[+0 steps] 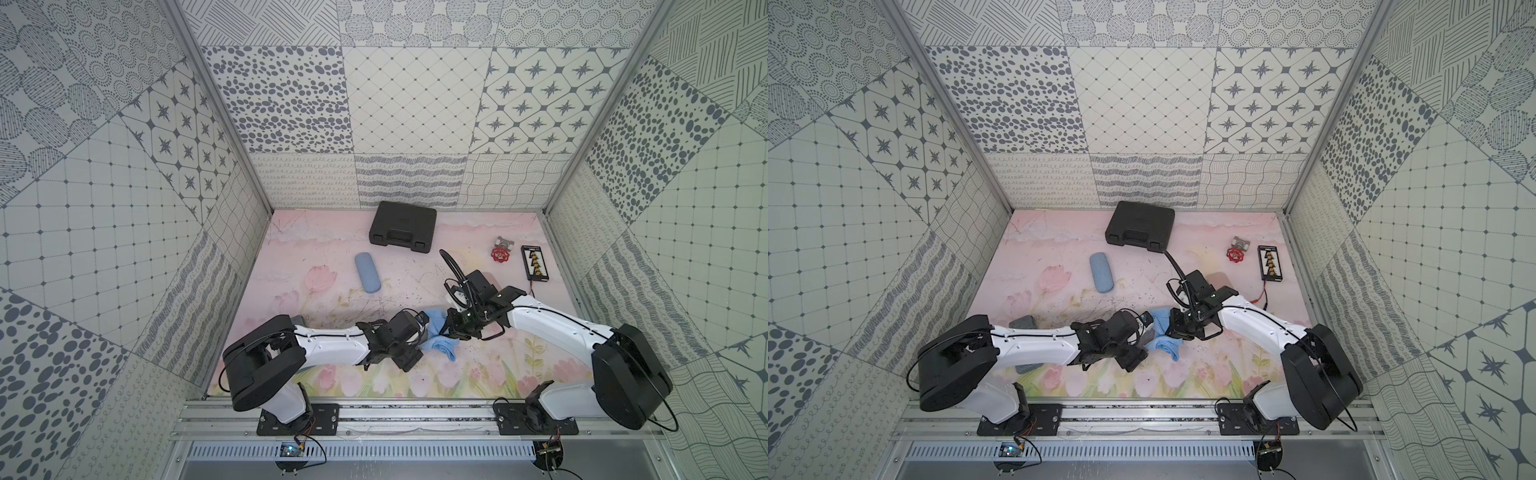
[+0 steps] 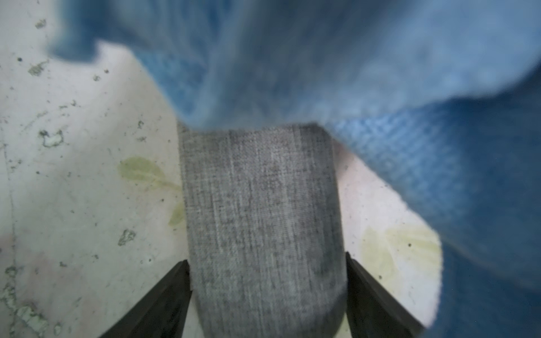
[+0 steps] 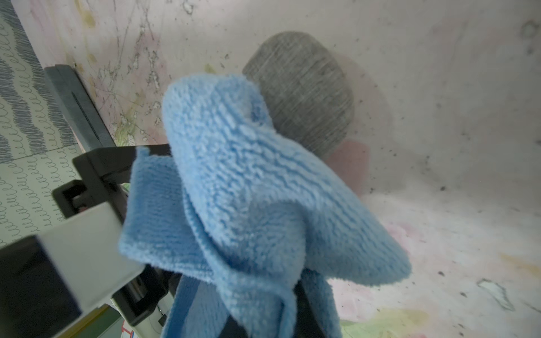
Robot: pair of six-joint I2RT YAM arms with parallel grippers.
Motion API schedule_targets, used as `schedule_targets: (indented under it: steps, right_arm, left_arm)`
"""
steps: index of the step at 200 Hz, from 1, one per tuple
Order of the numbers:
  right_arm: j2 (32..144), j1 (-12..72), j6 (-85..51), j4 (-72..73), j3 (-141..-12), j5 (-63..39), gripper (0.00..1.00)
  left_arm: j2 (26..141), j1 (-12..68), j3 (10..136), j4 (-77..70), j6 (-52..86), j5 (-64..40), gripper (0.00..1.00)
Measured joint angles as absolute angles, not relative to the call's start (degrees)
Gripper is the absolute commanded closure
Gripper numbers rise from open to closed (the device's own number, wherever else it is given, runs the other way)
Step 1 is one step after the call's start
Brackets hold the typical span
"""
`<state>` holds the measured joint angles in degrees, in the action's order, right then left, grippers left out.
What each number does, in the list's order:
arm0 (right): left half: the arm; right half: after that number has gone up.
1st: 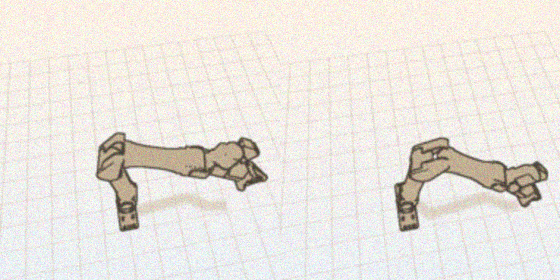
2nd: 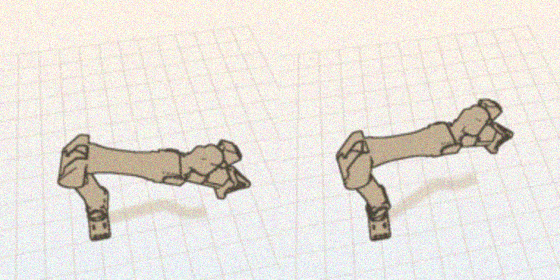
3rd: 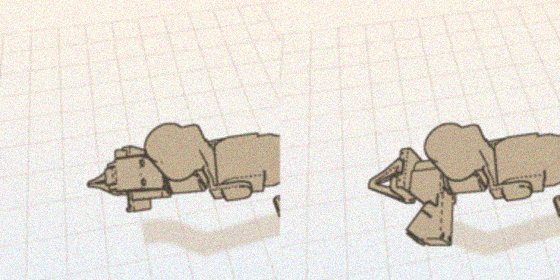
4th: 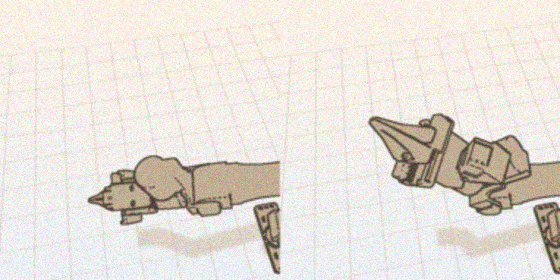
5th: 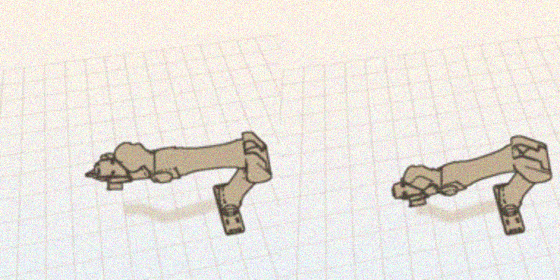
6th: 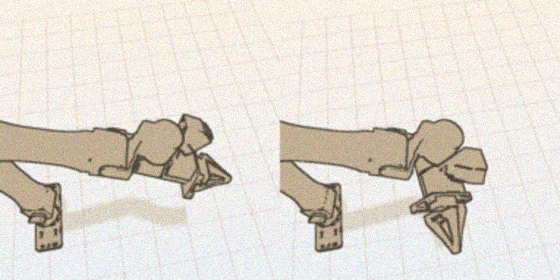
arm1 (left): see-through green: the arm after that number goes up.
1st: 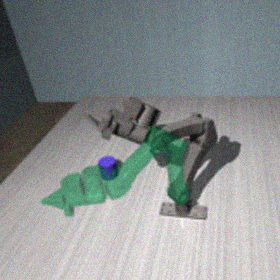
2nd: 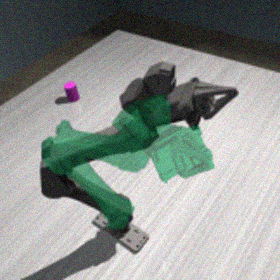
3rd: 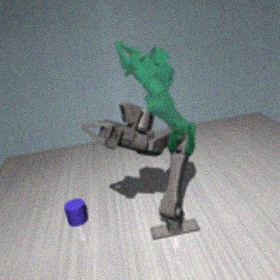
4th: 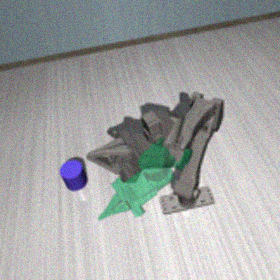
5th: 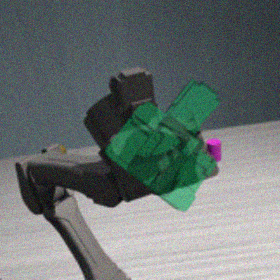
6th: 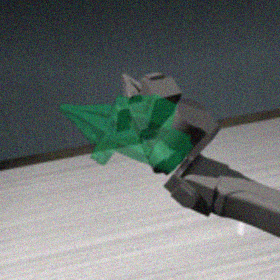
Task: Wipe the eyeglass case
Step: Wipe the dirt from the eyeglass case.
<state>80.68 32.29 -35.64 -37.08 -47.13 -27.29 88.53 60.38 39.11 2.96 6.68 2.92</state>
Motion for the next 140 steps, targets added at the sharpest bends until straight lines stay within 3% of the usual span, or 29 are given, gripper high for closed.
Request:
schedule_targets:
  steps: [43, 75, 105, 140]
  right_arm:
    - [81.4, 32.7, -34.3, -38.3, -51.1, -26.5, 1.0]
    - [85.1, 35.4, -34.3, -36.6, -51.1, -27.0, 1.0]
    - [89.3, 32.3, -32.4, -37.1, -50.9, -26.8, 1.0]
    - [89.9, 29.6, -28.6, -44.5, -54.5, -11.5, 1.0]
  left_arm:
    - [90.8, 60.4, 40.4, 1.6, 5.3, 2.9, 0.23]
    - [91.5, 60.4, 40.5, 0.1, 4.4, 3.3, 0.34]
    - [91.4, 60.4, 40.0, -1.1, 3.7, 3.3, 0.48]
    - [90.3, 60.4, 38.4, -2.3, 3.2, 2.8, 0.52]
